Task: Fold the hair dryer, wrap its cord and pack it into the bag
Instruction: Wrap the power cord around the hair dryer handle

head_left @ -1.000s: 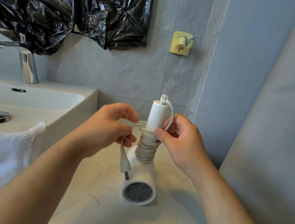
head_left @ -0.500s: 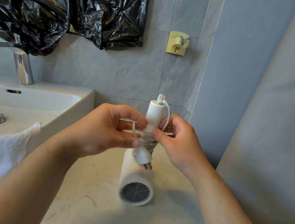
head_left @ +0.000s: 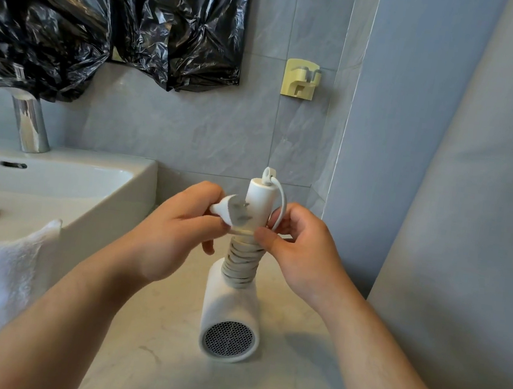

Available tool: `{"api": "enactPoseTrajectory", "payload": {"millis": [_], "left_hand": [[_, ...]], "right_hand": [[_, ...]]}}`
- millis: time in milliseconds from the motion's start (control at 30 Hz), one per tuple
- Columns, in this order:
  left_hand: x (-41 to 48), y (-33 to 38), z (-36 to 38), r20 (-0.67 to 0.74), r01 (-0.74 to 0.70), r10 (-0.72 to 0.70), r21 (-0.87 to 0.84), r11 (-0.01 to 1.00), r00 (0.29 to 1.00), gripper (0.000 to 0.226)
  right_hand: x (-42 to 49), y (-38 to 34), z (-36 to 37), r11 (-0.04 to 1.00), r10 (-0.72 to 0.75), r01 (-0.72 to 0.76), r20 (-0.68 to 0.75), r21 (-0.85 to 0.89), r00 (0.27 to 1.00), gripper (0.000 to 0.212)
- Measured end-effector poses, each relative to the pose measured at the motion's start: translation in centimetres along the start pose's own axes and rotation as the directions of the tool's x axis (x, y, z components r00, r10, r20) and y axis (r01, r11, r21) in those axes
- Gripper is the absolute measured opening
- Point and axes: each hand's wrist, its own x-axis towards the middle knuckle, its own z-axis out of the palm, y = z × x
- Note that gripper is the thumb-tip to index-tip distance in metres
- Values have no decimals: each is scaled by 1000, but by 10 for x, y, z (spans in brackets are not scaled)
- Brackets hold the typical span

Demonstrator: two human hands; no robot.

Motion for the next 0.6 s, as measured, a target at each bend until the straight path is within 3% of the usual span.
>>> {"api": "enactPoseTrajectory", "payload": {"millis": [100, 267, 367, 600], "left_hand": [[-3, 2, 6, 8, 19, -18, -70, 997, 1000, 49], [1, -5, 20, -239, -85, 152, 268, 960, 959, 57], [0, -6, 26, -314, -102, 195, 289, 952, 929, 57], [3, -11, 39, -544, -18, -49, -117, 993, 838, 49]], "right_hand": [[0, 0, 0, 1000, -1, 1, 4, 8, 1000, 12], [0, -1, 3, 999, -29, 30, -2, 23, 1000, 16], [-1, 0, 3, 1000, -22, 22, -4, 20, 1000, 17], [-5, -4, 10, 992, -67, 64, -25, -109, 997, 20]]}}
